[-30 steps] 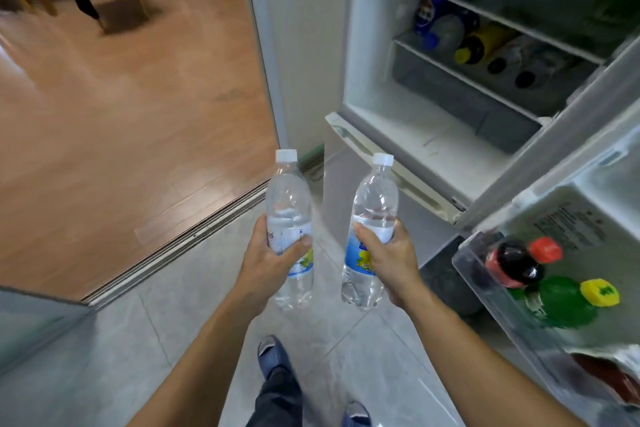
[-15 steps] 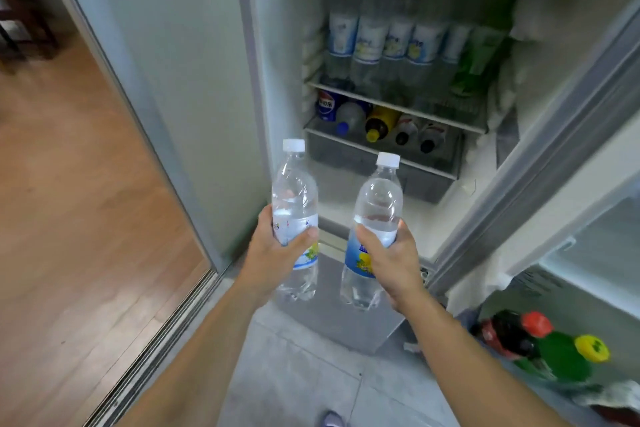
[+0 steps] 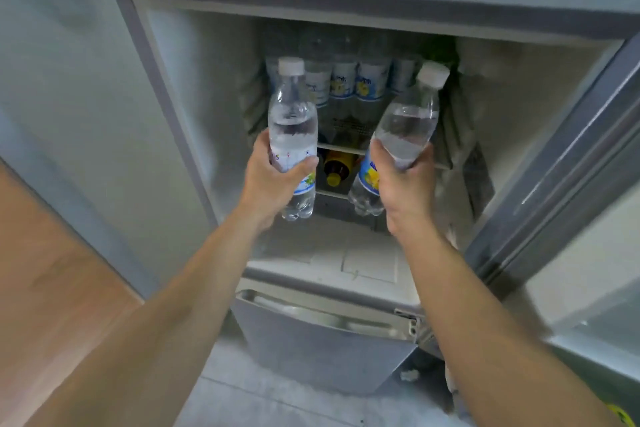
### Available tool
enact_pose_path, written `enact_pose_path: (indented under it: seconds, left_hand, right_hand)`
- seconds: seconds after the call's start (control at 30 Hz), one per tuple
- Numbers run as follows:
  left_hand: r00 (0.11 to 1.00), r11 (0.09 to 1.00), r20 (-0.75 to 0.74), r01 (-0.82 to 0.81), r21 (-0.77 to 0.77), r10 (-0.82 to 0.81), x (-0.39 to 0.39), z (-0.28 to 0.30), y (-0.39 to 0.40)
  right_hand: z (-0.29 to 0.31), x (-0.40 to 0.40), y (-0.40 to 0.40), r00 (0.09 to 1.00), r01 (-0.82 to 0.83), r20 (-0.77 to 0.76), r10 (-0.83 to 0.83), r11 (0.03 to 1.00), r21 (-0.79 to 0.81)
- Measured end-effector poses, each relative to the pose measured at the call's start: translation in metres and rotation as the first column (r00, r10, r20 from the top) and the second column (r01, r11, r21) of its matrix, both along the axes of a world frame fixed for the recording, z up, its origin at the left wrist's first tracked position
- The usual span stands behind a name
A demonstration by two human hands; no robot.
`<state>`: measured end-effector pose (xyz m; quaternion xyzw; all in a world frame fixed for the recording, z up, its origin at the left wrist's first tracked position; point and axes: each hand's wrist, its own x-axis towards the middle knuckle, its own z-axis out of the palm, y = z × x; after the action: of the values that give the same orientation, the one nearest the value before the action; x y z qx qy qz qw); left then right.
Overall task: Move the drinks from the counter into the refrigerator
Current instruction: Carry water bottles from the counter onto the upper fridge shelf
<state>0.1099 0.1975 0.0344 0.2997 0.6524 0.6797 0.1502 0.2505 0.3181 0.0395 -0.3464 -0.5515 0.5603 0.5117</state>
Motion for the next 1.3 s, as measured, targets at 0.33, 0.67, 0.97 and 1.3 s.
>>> enact_pose_path:
  seconds: [0.33,0.67,0.97,1.3]
  left_hand:
    - [0.994,0.991,-0.079,-0.069,0.116,0.078,-0.095,0.029,0.066]
    - [0.984,0.980,-0.112,0.154,0.128,-0.140,-0.106,0.026,0.108]
    - [0.950,0.966,-0.198,0.254,0.043,-0.241,-0.057,0.021,0.190]
    - [0.889,0.990,-0.436,0.121,-0.070,-0.139,-0.064,0.021,0.205]
  right_hand:
    - [0.028,-0.070,0.069,1.000,-0.024,0.002,0.024,1.000,0.015]
    - [0.032,-0.099,0.111,0.991,0.108,0.074,-0.115,0.990,0.093]
    - [0.030,-0.072,0.157,0.959,0.204,0.163,-0.230,0.965,0.164]
    - [0.022,-0.093,0.179,0.928,0.197,0.279,-0.247,0.961,0.196]
